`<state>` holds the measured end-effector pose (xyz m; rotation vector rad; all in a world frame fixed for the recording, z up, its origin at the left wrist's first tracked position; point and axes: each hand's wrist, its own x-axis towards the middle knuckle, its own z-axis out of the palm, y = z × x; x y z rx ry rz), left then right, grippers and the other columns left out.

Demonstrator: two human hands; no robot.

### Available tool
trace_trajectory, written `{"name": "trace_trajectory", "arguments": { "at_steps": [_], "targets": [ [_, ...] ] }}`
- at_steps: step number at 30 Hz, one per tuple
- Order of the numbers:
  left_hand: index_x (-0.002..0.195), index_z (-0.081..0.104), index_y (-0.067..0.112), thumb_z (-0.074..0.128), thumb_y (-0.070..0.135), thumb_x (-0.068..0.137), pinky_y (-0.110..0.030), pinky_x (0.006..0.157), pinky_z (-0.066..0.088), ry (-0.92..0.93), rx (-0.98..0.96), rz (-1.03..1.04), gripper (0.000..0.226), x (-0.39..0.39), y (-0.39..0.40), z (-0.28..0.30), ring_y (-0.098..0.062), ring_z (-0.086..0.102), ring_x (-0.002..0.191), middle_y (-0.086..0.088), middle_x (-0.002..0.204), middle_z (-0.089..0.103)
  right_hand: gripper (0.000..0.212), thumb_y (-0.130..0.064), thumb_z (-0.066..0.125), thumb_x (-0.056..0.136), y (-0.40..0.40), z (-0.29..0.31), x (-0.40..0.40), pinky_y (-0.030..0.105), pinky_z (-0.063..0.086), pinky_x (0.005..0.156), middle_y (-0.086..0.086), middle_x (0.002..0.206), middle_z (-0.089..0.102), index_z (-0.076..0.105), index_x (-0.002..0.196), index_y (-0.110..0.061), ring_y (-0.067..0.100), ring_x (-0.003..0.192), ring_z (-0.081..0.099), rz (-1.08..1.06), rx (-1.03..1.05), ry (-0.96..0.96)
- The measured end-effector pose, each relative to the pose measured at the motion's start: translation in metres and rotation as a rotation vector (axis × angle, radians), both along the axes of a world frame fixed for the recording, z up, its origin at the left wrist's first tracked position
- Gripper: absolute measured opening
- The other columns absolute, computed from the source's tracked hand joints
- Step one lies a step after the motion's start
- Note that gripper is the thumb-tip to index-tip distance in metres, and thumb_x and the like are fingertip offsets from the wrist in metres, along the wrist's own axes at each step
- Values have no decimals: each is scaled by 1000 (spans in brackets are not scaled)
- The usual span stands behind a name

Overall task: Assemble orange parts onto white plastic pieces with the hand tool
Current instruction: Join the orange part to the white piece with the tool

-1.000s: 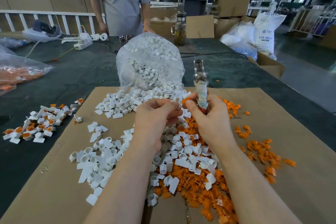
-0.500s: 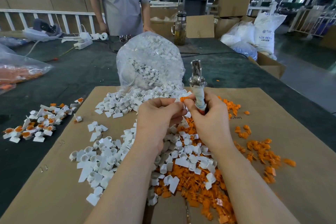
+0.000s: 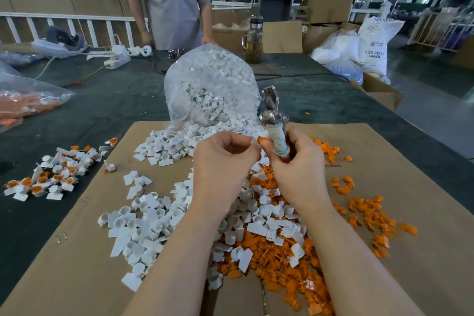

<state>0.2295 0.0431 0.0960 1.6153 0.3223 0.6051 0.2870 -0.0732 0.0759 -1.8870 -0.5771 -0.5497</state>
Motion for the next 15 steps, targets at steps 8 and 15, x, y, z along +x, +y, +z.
{"name": "trace_trajectory", "arguments": {
  "at_steps": [8, 15],
  "targets": [
    [71, 73, 27, 79, 23, 79, -13, 53, 51, -1, 180, 36, 11, 3, -1, -3, -1, 64, 56, 14, 64, 71, 15, -27, 71, 88, 0, 3, -1, 16, 41, 53, -13, 68, 59, 57, 82, -30, 6, 64, 57, -2, -46, 9],
    [73, 71, 27, 80, 23, 78, -7, 47, 43, 2, 129, 61, 11, 4, -1, -3, 3, 62, 55, 15, 64, 70, 14, -12, 70, 86, -4, 7, -1, 8, 42, 58, -17, 70, 60, 63, 91, -22, -5, 68, 58, 94, -66, 81]
  ]
}}
